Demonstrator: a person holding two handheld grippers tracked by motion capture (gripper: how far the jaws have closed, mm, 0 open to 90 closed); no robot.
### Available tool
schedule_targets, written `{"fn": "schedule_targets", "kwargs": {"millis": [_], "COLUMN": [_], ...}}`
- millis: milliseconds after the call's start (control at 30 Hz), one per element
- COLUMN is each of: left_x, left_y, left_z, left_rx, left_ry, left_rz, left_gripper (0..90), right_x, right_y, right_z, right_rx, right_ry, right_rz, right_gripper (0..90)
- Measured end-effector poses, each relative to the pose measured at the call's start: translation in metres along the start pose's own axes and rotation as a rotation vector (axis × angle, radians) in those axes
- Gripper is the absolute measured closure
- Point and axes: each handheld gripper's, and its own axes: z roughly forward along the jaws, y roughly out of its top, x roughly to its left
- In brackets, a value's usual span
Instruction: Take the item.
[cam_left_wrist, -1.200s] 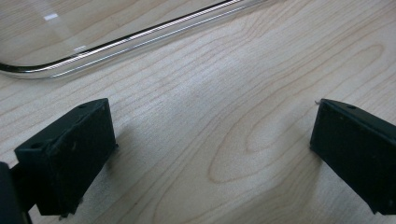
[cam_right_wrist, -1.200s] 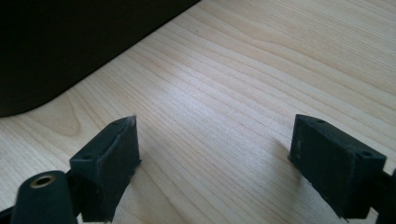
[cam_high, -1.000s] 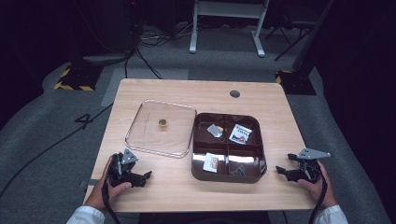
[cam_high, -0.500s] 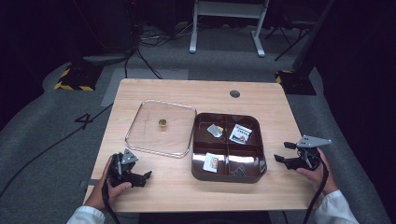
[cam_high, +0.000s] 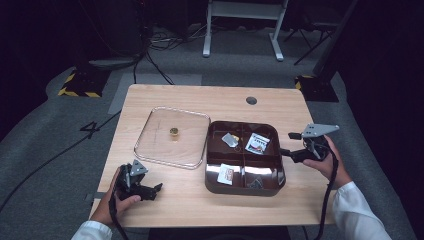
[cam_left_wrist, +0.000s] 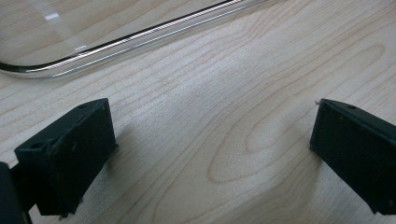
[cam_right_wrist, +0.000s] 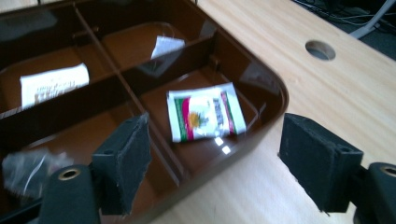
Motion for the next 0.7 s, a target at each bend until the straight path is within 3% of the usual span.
{"fn": "schedule_targets", "kwargs": {"millis": [100,200,467,700], "left_x": [0.0,0.0,0.0,0.0], "left_y": [0.0,0.0,0.0,0.0], "left_z": [0.0,0.0,0.0,0.0], "left_rx": [0.0,0.0,0.0,-0.001], "left_ry": [-0.001,0.0,-0.001,-0.002], "left_rz": [-0.001,0.0,-0.001,0.0], "left_gripper": [0.2,0.2,0.2,0.2], "right_x": [-0.001,0.002,0.008,0.007], "right_y": [0.013,0.024,0.036,0.044], "right_z": [0.011,0.031,0.069,0.093], "right_rx": [0.001,0.037,0.125,0.206], "right_ry": [0.024,0.043,0.045,0.055], "right_rz": [0.002,-0.022,-0.061,-0.06], "right_gripper": [25.3,25.1,25.6,27.7]}}
